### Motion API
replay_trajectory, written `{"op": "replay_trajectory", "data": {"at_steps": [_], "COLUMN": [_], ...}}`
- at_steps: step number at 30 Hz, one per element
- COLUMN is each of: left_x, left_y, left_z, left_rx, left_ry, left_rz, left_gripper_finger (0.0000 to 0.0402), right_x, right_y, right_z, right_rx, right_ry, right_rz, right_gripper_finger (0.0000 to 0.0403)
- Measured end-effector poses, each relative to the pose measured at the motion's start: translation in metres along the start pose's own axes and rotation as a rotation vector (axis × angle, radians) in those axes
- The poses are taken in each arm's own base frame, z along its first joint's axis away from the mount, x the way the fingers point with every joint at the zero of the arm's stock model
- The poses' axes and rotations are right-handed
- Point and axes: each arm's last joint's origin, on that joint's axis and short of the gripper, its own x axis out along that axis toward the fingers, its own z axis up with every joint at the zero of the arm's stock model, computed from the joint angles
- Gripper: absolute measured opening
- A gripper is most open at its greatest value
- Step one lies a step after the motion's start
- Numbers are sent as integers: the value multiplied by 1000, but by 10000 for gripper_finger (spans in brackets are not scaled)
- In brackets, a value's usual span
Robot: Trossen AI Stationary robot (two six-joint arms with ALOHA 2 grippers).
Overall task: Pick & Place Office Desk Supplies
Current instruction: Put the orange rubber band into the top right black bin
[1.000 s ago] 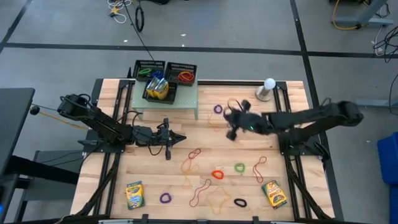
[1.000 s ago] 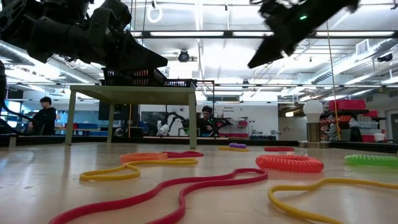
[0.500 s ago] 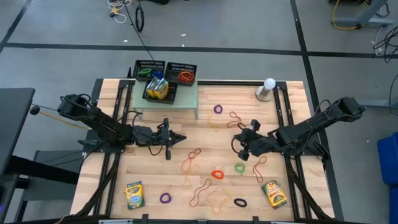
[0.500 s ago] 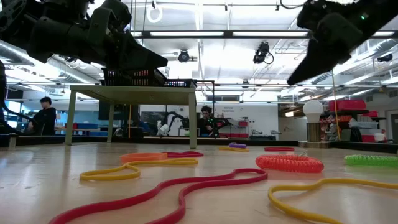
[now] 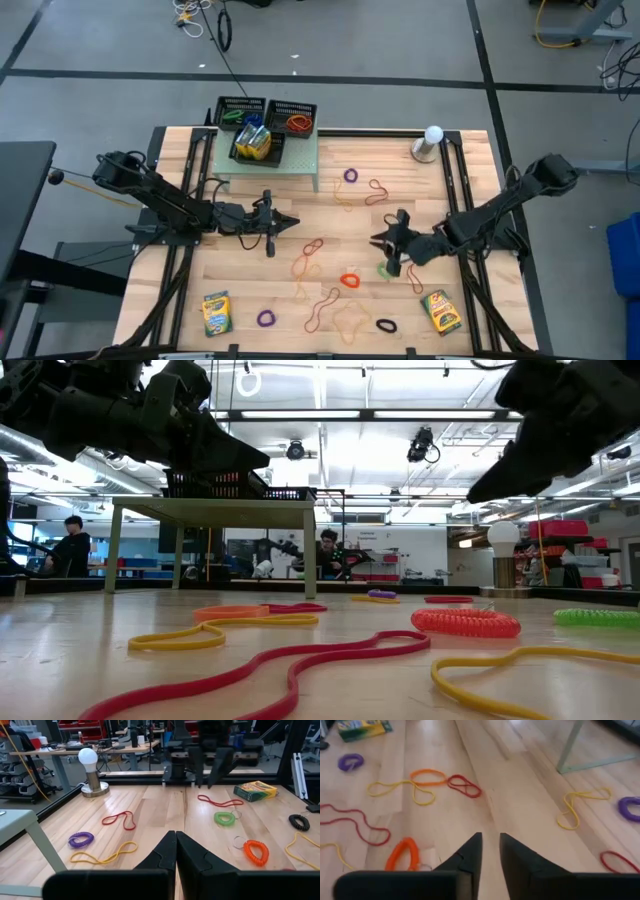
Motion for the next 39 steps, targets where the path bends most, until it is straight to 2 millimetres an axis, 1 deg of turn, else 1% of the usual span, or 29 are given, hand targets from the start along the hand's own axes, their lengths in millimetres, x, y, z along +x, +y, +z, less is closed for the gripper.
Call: {"op": "replay_trajectory", "data": {"at_steps": [5, 8, 11, 15, 17, 19, 20, 22, 24, 26, 29, 32, 34, 36, 39], "left_x": [0, 0, 1, 2, 6, 12, 15, 21, 27, 33, 38, 36, 35, 37, 40], "left_y": [1, 0, 0, 0, 2, 4, 4, 1, -6, -12, -27, -44, -54, -64, -73], "left_z": [3, 5, 9, 12, 18, 24, 26, 28, 28, 29, 29, 24, 19, 12, -3], "left_rx": [21, 26, -32, -114, -135, -204, -206, -148, -114, -123, -89, -4, 10, -36, -83], "left_ry": [-33, -52, -77, -90, -109, -109, -90, -20, 50, 122, 305, 503, 603, 662, 744], "left_rz": [4, 4, 2, -18, -9, -10, -29, -58, -61, -57, -47, 29, 53, 66, 64], "left_gripper_finger": [9, 9, 9, 9, 9, 9, 9, 9, 9, 9, 16, 39, 60, 85, 123], "right_x": [3, 6, 9, 13, 14, 14, 14, 14, 15, 14, 14, 14, 14, 15, 14], "right_y": [15, 21, 23, 22, 23, 22, 22, 22, 22, 22, 22, 22, 22, 22, 22], "right_z": [-7, -9, -11, -13, -12, -12, -12, -12, -12, -12, -12, -12, -12, -12, -11], "right_rx": [-54, -74, -84, -87, -81, -82, -81, -81, -80, -81, -80, -80, -79, -79, -78], "right_ry": [-59, -83, -84, -78, -85, -85, -85, -85, -85, -85, -85, -85, -86, -87, -89], "right_rz": [-19, -21, -30, -41, -39, -42, -43, -44, -44, -44, -43, -43, -43, -44, -46], "right_gripper_finger": [25, 7, 6, 19, 23, 23, 22, 18, 15, 13, 11, 11, 11, 11, 11]}}
